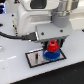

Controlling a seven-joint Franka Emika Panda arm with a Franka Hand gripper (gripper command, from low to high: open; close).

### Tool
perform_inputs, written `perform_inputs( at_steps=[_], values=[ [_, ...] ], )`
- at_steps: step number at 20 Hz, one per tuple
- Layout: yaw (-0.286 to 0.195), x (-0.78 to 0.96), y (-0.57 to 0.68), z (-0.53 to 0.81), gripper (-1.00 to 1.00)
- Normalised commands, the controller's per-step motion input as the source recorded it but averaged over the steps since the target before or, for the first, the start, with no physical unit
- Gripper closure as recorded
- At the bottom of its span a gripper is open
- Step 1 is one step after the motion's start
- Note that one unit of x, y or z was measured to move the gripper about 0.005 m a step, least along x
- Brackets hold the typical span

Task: Insert the blue gear onto the right peg, followed by the red gear

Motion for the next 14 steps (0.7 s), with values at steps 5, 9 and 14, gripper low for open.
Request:
perform_inputs(
  at_steps=[5,9,14],
  values=[
    [0.0,0.25,-0.02,0.12,1.0],
    [0.0,0.19,0.02,0.22,1.0],
    [0.0,0.46,0.04,0.46,1.0]
  ],
)
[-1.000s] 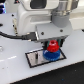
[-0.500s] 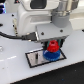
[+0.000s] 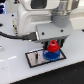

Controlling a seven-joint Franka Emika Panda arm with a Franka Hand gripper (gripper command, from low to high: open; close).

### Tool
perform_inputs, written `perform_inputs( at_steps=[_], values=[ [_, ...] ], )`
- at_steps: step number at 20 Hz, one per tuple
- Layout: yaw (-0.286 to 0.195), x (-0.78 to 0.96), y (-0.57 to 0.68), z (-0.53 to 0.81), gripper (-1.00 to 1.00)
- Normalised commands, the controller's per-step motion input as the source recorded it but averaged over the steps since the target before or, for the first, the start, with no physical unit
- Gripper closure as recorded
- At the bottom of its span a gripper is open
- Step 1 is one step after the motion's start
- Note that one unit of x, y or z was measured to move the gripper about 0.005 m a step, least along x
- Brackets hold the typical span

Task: Insert the blue gear onto the right peg, followed by the red gear

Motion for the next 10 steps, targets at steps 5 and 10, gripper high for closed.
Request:
perform_inputs(
  at_steps=[5,10],
  values=[
    [0.0,0.13,-0.01,0.04,1.0],
    [0.0,0.08,-0.04,0.1,1.0]
  ],
)
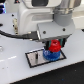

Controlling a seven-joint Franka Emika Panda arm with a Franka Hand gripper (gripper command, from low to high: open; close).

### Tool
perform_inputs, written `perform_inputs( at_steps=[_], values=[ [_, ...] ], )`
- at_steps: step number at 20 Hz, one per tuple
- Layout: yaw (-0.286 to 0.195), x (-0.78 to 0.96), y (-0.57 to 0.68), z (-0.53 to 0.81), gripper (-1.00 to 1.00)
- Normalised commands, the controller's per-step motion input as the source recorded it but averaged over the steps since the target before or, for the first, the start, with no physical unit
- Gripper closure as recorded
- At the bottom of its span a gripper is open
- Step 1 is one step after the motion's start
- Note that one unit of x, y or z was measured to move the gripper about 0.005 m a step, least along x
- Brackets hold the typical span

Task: Insert the blue gear onto the right peg, followed by the red gear

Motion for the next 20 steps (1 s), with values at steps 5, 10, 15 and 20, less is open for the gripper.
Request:
perform_inputs(
  at_steps=[5,10,15,20],
  values=[
    [0.0,0.11,-0.06,0.02,1.0],
    [0.0,0.13,-0.13,-0.04,1.0],
    [0.0,0.14,-0.08,-0.02,1.0],
    [0.0,0.16,-0.04,-0.14,1.0]
  ],
)
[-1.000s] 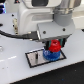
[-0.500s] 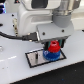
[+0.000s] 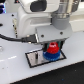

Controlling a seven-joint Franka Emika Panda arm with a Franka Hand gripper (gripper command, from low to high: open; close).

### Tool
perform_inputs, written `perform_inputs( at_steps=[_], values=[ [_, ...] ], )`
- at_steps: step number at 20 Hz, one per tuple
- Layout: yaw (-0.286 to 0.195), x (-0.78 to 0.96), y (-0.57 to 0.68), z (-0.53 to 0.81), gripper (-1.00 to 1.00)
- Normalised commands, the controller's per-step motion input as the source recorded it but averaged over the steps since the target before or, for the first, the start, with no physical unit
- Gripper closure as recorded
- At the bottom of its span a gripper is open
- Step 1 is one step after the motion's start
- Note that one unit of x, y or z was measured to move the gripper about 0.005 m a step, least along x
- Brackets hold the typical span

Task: Insert the blue gear onto the right peg, followed by the red gear

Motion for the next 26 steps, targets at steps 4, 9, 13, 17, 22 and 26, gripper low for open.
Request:
perform_inputs(
  at_steps=[4,9,13,17,22,26],
  values=[
    [0.0,0.18,-0.03,-0.26,1.0],
    [0.0,0.15,0.0,-0.14,-1.0],
    [0.0,0.08,0.01,0.02,-1.0],
    [0.0,0.03,0.05,0.29,-1.0],
    [0.0,0.0,0.09,0.54,-1.0],
    [0.0,0.0,0.09,0.63,-1.0]
  ],
)
